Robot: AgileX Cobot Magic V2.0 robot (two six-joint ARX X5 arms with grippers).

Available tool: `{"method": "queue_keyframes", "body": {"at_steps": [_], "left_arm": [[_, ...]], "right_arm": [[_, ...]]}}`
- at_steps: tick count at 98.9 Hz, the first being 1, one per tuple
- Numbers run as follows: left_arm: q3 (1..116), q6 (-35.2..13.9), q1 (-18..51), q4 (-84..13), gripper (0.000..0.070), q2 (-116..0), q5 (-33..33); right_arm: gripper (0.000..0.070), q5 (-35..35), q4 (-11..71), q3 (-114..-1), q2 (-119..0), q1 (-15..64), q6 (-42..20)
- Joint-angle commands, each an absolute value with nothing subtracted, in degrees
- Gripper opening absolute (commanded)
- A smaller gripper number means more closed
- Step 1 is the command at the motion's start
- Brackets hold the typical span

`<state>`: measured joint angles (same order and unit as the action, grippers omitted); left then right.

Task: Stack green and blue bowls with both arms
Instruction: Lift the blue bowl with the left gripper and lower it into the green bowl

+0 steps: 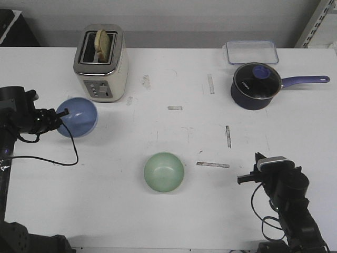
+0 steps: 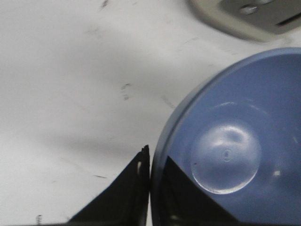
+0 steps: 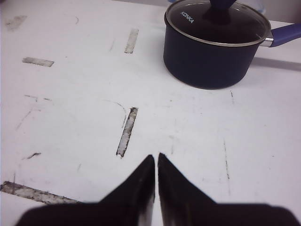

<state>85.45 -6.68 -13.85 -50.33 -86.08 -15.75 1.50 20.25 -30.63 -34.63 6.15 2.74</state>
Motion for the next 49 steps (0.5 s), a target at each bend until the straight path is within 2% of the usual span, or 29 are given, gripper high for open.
{"method": "queue_keyframes", "body": {"at_steps": [1,17,33,49], "left_arm": [[88.8,-8.7,-11.6,-52.4,0.0000,-84.8,-17.3],[89.7,-8.7,-2.8,-52.2,0.0000,-79.9,-17.2],[89.7,-8.6,9.3,-53.7,0.0000,-78.4,-17.2],[89.6,-6.0,21.1,-56.2,0.0000,-80.0,-16.2]], "right_arm": [[0.0000,1.5,19.7,-31.0,-34.9,6.2,3.0],[0.0000,1.5,19.7,-31.0,-34.9,6.2,3.0],[0.0000,1.5,19.7,-31.0,-34.9,6.2,3.0],[0.0001,1.5,19.7,-31.0,-34.9,6.2,3.0]]}}
